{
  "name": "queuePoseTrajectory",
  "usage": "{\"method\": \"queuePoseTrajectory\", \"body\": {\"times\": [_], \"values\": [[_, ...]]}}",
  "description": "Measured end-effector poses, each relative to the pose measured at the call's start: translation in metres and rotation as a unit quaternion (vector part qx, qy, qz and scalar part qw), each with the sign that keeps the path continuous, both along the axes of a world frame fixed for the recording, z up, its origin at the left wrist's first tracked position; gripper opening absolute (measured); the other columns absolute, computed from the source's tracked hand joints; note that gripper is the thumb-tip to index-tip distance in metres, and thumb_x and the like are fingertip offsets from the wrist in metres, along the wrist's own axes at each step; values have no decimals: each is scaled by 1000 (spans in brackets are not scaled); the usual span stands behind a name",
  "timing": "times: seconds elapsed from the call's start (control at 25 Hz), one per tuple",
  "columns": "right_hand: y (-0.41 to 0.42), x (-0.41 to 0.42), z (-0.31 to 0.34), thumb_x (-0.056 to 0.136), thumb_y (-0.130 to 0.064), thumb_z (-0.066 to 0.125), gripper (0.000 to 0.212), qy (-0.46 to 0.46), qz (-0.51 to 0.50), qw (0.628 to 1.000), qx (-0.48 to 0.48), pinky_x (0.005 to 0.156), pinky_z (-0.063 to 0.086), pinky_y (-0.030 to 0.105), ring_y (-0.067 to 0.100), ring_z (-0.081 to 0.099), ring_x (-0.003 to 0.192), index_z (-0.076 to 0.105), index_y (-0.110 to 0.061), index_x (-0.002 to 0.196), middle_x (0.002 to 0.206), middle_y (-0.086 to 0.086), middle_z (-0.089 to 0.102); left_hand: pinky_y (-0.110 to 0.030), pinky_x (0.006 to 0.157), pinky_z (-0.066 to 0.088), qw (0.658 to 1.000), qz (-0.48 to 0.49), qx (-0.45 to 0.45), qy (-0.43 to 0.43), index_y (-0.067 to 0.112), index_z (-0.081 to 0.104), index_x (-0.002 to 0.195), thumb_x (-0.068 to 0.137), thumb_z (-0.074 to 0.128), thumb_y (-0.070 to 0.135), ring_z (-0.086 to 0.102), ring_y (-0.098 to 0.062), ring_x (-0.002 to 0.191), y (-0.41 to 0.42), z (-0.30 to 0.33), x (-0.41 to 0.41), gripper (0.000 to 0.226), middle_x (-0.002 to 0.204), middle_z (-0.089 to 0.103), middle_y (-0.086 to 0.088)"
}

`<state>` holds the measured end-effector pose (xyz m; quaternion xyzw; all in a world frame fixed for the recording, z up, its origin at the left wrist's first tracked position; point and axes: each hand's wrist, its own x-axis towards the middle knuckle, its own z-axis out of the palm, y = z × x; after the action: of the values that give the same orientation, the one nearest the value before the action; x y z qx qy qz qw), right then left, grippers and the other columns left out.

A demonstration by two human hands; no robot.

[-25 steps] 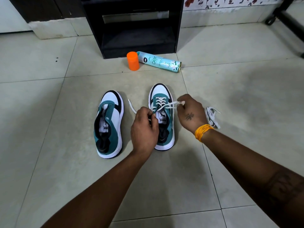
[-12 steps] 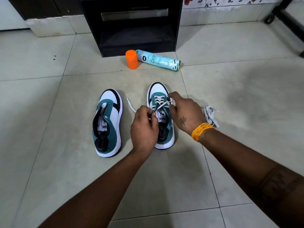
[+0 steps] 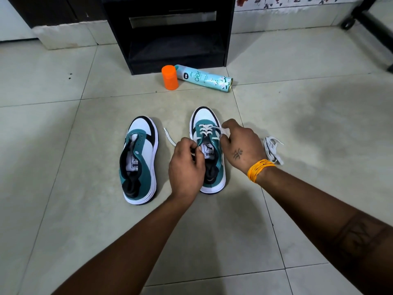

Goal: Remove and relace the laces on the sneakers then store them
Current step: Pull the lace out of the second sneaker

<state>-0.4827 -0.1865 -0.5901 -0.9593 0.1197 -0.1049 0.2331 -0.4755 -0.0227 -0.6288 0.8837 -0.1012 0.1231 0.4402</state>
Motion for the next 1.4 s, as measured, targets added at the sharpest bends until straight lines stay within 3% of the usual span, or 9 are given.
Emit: {"method": "queuePoseTrajectory", "body": {"times": [0.48, 0.64, 0.84, 0.92, 1.0, 1.12, 1.2, 1.28, 1.4], "values": [[22, -20, -15, 85, -42, 65, 27, -12, -12, 999, 41, 69, 52, 42, 30, 62, 82, 55, -20, 96, 93, 1, 64, -40, 72, 53, 999, -23, 3, -30, 17, 70, 99, 99, 59, 27, 64, -20, 78, 9, 18, 21, 15, 95, 67, 1], [28, -25, -20, 88, -36, 64, 22, -27, -23, 998, 49, 68, 51, 44, 31, 60, 82, 52, -19, 96, 95, 2, 61, -43, 76, 57, 957, -173, 219, -75, 22, 68, 124, 93, 53, 13, 66, -28, 100, 6, 34, 57, 36, 116, 66, -2], [29, -29, -20, 92, -35, 62, 21, -33, -29, 997, 56, 67, 51, 44, 32, 59, 78, 52, -18, 98, 96, 3, 59, -46, 71, 57, 913, -217, 325, -116, 20, 71, 108, 93, 54, 17, 65, -30, 96, 0, 46, 69, 23, 103, 68, -2], [30, -30, -21, 93, -34, 62, 20, -35, -27, 997, 60, 67, 51, 45, 32, 59, 77, 51, -18, 98, 97, 2, 58, -43, 70, 56, 937, -197, 271, -97, 19, 71, 101, 90, 57, 18, 66, -27, 88, -2, 38, 67, 18, 96, 69, -1], [31, -30, -21, 94, -34, 61, 18, -43, -25, 997, 67, 67, 51, 45, 32, 59, 76, 51, -19, 98, 97, 2, 58, -41, 71, 59, 992, -93, 62, 52, 21, 73, 91, 83, 60, 23, 70, -22, 78, -4, 30, 67, 16, 87, 73, 3], [31, -28, -22, 94, -35, 59, 17, -46, -28, 996, 74, 68, 51, 46, 32, 60, 76, 52, -20, 98, 97, 2, 59, -45, 71, 62, 980, 12, -104, 168, 21, 73, 88, 79, 60, 28, 72, -21, 72, -4, 29, 64, 18, 83, 75, 5], [31, -28, -23, 94, -35, 59, 17, -44, -27, 996, 73, 68, 51, 46, 32, 61, 76, 52, -21, 98, 98, 1, 59, -43, 72, 58, 995, -81, 57, 33, 22, 70, 103, 85, 61, 21, 70, -25, 76, 2, 31, 59, 20, 98, 71, 2], [30, -29, -24, 95, -35, 59, 17, -44, -28, 996, 73, 67, 51, 45, 31, 60, 75, 51, -21, 98, 98, 1, 58, -46, 67, 55, 954, -166, 238, -78, 19, 65, 110, 92, 57, 19, 68, -34, 78, 4, 36, 61, 20, 105, 66, -6], [28, -30, -25, 95, -35, 59, 17, -46, -30, 996, 70, 66, 51, 45, 30, 60, 74, 52, -20, 99, 98, 1, 58, -49, 65, 53, 956, -170, 230, -60, 13, 60, 93, 94, 54, 17, 67, -37, 75, 0, 32, 64, 8, 87, 67, -9]]}}
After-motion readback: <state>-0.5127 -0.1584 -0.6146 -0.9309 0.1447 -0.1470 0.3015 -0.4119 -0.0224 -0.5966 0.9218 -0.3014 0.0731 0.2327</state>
